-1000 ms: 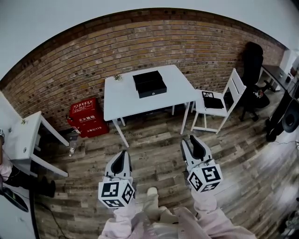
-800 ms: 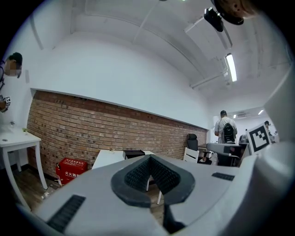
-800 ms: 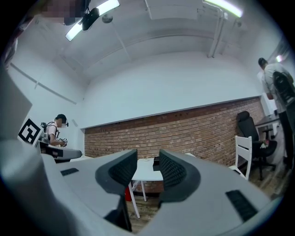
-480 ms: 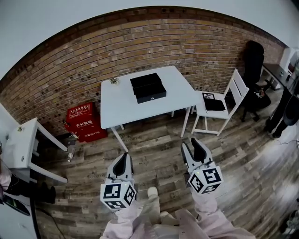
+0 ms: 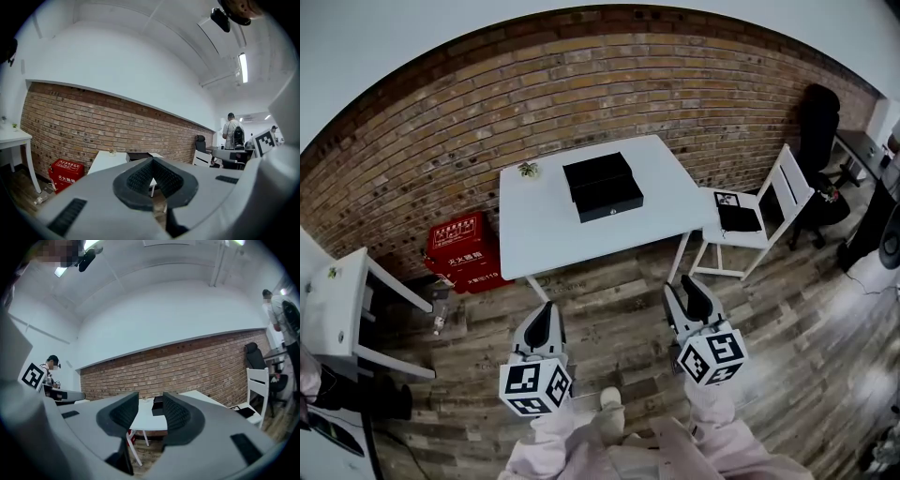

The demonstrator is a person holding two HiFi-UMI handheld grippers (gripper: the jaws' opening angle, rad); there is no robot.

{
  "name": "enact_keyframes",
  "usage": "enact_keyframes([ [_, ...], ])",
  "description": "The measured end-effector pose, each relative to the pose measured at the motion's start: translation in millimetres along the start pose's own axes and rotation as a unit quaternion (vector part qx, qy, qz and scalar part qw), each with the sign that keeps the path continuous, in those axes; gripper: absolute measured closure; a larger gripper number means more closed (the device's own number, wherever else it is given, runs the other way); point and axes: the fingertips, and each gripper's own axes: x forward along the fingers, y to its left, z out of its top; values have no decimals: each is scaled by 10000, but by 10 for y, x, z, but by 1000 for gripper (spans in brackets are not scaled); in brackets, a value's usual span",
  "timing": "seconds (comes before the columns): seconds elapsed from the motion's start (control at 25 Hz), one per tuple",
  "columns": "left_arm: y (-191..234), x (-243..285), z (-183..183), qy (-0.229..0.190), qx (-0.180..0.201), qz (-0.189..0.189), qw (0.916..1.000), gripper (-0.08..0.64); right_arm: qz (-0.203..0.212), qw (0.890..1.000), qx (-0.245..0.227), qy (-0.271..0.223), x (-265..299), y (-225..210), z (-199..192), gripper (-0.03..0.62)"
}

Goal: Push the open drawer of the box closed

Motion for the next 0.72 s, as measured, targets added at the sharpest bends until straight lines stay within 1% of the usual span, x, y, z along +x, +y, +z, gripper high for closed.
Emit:
enact_keyframes([
  [0.36, 363, 682, 78, 125, -54, -132, 9998, 565, -84, 9999, 103, 93, 721, -103, -56, 448],
  [0.56, 529, 943, 40, 236, -96, -195, 9995, 565, -170, 9996, 184, 136, 967, -131, -142, 448],
  [0.72, 573, 1078, -63, 358, -138, -281, 9989, 565, -231, 9993, 193, 219, 1066, -168, -244, 448],
])
